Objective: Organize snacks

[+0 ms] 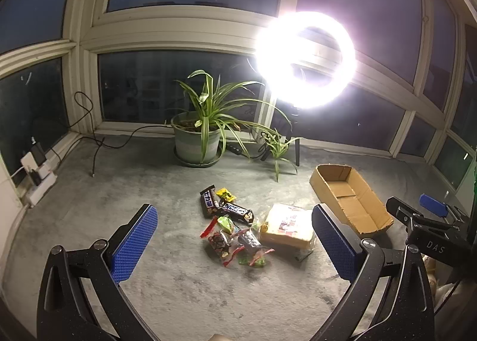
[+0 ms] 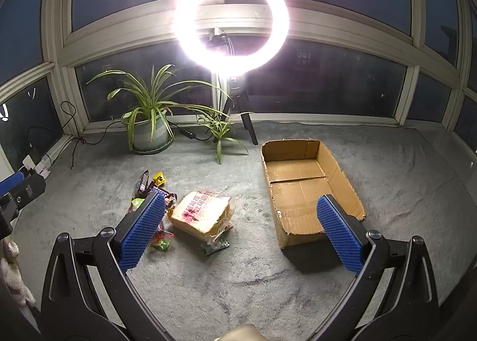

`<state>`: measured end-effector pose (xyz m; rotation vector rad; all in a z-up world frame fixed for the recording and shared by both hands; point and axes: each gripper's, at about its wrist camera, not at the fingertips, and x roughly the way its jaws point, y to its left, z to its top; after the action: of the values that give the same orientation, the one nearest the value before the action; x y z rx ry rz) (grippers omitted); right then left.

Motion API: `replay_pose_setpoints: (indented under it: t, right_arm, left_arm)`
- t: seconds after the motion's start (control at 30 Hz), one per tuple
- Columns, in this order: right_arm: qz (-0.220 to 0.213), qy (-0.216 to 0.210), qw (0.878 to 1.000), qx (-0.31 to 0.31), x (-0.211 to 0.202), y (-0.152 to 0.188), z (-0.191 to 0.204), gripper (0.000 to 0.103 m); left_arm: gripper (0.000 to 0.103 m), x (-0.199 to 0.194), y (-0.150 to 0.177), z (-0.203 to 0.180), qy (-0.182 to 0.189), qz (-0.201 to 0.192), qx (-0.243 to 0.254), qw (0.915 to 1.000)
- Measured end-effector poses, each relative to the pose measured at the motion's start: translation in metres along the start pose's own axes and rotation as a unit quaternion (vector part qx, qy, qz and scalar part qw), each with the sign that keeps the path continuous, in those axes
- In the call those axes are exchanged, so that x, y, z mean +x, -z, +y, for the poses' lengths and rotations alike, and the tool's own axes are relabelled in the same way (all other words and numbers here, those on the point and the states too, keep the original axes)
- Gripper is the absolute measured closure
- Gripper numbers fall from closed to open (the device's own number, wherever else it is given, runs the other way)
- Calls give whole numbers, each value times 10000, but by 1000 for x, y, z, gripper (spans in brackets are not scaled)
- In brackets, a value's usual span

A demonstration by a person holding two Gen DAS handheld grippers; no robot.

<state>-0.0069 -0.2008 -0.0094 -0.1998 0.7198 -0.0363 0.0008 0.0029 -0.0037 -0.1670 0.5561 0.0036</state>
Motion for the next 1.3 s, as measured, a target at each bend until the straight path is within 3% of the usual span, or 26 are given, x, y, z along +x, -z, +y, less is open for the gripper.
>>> replay_pose_setpoints:
  t: [1.3]
  right_arm:
    - [173, -143, 9997, 34, 14, 15, -6, 0]
  left_arm:
    - [1, 7, 7, -5, 56, 138, -15, 9999]
